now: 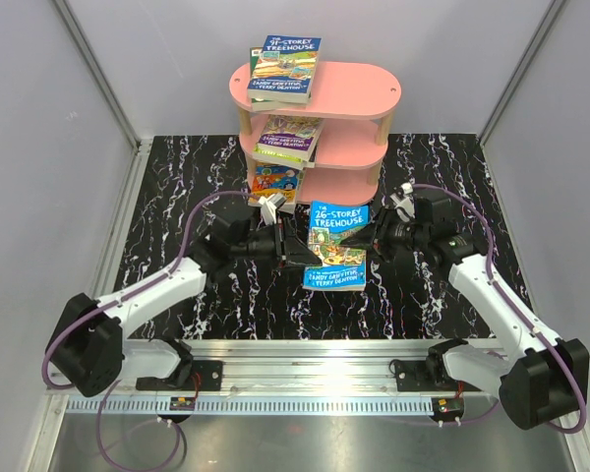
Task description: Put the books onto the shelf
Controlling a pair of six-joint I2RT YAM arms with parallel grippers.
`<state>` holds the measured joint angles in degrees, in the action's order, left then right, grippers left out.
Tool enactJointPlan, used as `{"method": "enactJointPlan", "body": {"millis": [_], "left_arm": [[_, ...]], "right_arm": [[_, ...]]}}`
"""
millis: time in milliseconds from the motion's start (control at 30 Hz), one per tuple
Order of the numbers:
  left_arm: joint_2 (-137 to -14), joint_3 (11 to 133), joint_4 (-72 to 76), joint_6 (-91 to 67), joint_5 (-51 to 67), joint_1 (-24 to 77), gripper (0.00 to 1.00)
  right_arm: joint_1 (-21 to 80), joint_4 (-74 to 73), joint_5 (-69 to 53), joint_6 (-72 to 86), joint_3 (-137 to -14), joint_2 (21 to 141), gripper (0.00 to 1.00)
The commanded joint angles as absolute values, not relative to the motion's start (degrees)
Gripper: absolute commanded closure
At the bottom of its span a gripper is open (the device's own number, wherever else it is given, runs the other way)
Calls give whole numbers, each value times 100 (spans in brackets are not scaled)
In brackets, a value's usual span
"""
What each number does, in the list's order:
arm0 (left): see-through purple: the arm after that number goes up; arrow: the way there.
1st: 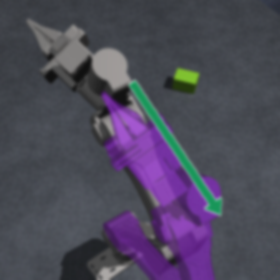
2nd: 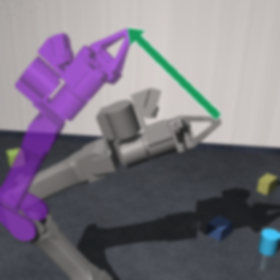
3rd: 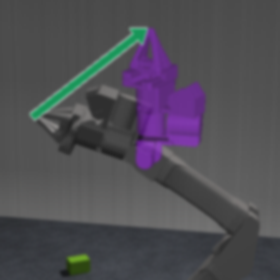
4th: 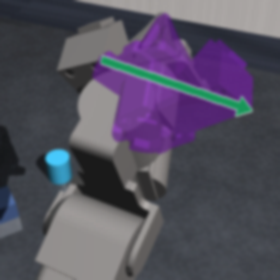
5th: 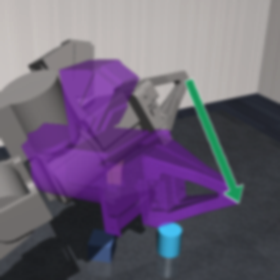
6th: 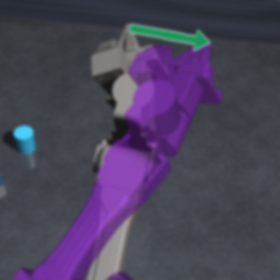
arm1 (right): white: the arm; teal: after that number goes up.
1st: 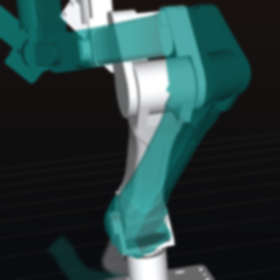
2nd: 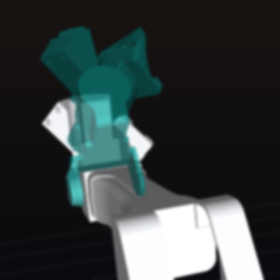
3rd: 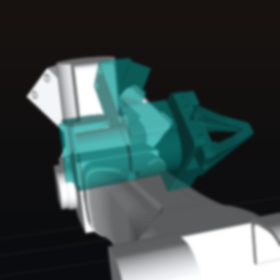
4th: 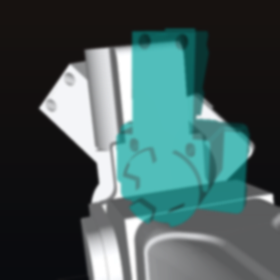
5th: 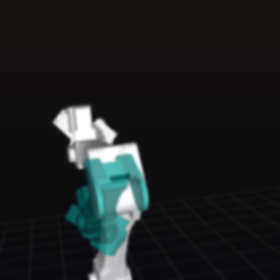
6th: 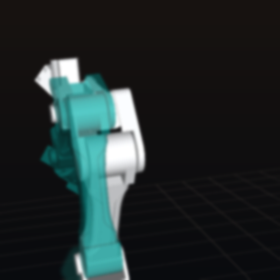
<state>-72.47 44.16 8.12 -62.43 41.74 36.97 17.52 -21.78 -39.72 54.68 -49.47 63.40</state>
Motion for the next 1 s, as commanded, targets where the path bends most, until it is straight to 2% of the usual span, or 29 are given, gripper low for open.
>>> {"method": "enactJointPlan", "body": {"millis": [0, 33, 100, 133, 167, 300, 500, 967], "left_arm": [[-6882, 4403, 995, -5969, 4176, 3683, 100], [-6856, 4482, 349, -5637, 4097, 3596, 100], [-6838, 4526, -200, -5328, 3981, 3429, 100], [-6812, 4474, -472, -5117, 4034, 3158, 100], [-6794, 4404, -509, -5054, 4208, 2990, 100], [-6925, 4236, -737, -4345, 4771, 2068, 100], [-7741, 5210, -1748, -2867, 5062, 1784, 100], [-9148, 5748, -282, -3366, 6248, 879, 100]], "right_arm": [[1723, -1986, -3937, 5493, -4957, 6302, 99], [1714, -2021, -3946, 5467, -4966, 6302, 70], [1714, -2196, -3929, 5423, -5001, 6276, 26], [1714, -2319, -3824, 5327, -5027, 6258, 10], [1714, -2538, -3780, 5283, -5088, 6232, 1], [1714, -2856, -3674, 5142, -5054, 5986, 0], [1705, -3111, -3639, 5133, -4790, 5661, 0], [1696, -3630, -3489, 4808, -4983, 5704, 0]]}}
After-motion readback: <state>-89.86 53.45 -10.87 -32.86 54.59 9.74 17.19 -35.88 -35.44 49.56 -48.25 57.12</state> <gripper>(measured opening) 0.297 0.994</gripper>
